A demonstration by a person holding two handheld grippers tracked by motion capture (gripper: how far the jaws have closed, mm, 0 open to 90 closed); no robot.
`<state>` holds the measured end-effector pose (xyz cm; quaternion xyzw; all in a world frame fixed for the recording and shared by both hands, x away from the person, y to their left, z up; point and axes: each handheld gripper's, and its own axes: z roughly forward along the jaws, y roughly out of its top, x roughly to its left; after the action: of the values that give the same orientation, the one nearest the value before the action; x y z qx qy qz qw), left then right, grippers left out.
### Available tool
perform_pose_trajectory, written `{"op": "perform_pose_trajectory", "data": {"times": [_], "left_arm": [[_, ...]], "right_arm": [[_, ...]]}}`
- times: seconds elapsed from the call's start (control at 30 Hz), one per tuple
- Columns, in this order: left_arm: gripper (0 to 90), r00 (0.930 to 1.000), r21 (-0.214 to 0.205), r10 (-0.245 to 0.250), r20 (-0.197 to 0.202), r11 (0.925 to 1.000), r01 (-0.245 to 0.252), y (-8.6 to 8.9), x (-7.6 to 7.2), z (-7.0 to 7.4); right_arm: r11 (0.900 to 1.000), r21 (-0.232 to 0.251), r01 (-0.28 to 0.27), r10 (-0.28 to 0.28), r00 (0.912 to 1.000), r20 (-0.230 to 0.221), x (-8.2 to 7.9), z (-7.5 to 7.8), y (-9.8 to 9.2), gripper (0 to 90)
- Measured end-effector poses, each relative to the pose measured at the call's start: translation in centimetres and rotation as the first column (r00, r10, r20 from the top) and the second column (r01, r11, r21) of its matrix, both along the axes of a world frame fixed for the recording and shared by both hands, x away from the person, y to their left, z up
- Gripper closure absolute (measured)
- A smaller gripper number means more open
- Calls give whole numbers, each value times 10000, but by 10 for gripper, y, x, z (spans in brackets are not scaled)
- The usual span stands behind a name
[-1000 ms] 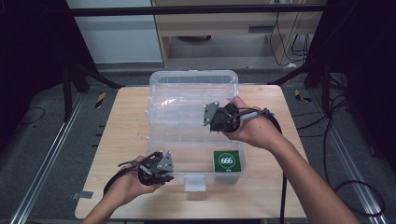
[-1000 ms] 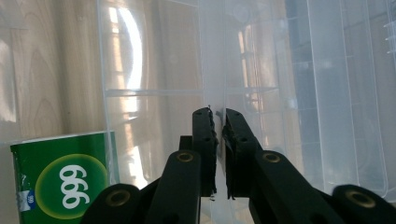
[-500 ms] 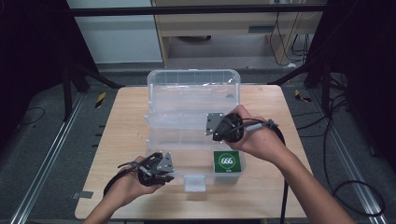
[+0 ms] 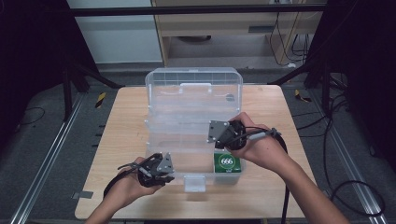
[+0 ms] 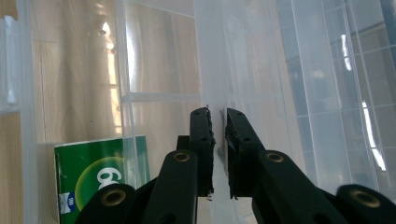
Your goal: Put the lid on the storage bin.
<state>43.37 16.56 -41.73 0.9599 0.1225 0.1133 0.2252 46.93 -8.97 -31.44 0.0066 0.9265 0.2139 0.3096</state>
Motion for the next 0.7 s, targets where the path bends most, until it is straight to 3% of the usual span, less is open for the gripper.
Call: {"op": "perform_pose_trajectory", "data": {"times": [0.57, 0.7], "left_arm": [[736, 9990, -87, 138, 436, 9999, -135, -1, -6, -2], [734, 9987, 113, 35, 500, 9999, -40, -2, -6, -1]], "right_arm": [[9991, 419, -10, 13, 10000, -69, -10, -6, -5, 814], [9991, 416, -23, 29, 9999, -132, -12, -7, -5, 816]]}}
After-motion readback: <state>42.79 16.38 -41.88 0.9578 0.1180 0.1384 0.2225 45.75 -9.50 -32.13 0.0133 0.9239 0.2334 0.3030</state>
